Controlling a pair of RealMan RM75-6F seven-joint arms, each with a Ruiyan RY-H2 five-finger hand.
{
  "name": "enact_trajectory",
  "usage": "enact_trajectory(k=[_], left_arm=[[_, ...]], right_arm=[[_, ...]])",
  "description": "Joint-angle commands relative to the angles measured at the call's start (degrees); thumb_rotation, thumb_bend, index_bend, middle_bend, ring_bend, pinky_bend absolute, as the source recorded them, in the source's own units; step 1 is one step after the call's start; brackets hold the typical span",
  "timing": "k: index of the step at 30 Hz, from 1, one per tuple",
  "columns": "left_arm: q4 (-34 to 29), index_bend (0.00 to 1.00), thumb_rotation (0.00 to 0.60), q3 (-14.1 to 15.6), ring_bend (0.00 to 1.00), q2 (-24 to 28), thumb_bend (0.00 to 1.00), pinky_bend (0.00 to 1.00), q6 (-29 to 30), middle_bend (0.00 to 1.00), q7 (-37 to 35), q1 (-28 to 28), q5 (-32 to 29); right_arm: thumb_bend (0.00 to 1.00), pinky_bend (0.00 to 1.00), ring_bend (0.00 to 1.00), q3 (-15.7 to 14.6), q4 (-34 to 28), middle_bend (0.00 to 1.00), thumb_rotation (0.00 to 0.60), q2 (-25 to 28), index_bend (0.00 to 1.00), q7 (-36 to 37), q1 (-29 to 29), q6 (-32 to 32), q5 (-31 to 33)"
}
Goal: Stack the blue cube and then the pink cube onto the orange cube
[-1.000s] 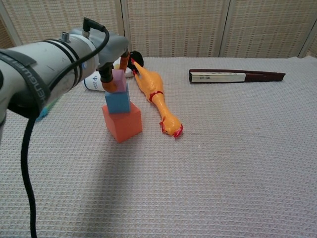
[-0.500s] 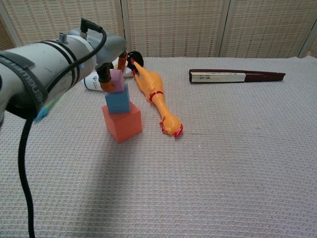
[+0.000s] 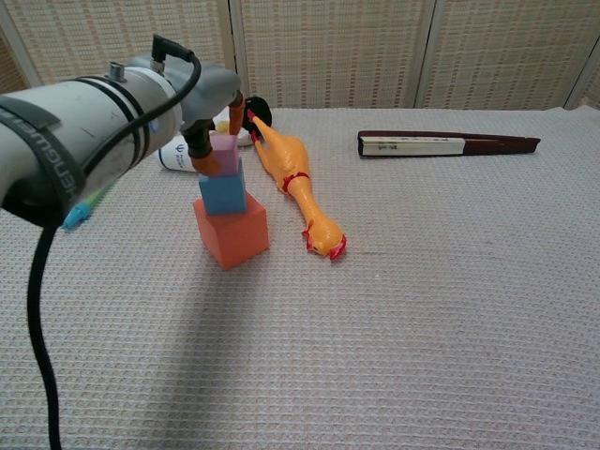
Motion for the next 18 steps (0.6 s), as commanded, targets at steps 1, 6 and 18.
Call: enact_trajectory(k=[1,6,18], left_arm=[[-0.7,0.29,0.600,0.1,1.00,0.2,0.31,1.00,0.4,1.00,0.0,0.0,0.4],[-5.0,0.27,0.600,1.0,1.00,1.5,0.31,1.00,2.1,1.00,-0.7,0.6,2.5],[-15.0,0.07,0.600,36.9,0.49,18.9,0.32,0.75,16.4,0.47,-45.8,30.3,54.0]], right_arm=[[0.12,0.00,0.00,0.0,0.0,0.00,0.600,0.0,0.00,-0.1,-0.1,0.1,-0.1],[0.12,0.00,0.00,-0.1,0.0,0.00,0.600,-0.1,0.00,-0.2,-0.1,0.2,-0.3],[0.12,0.00,0.00,-0.6,0.3,0.00,0.600,-0.1,0.00,-0.2,-0.9,1.7,-1.9]])
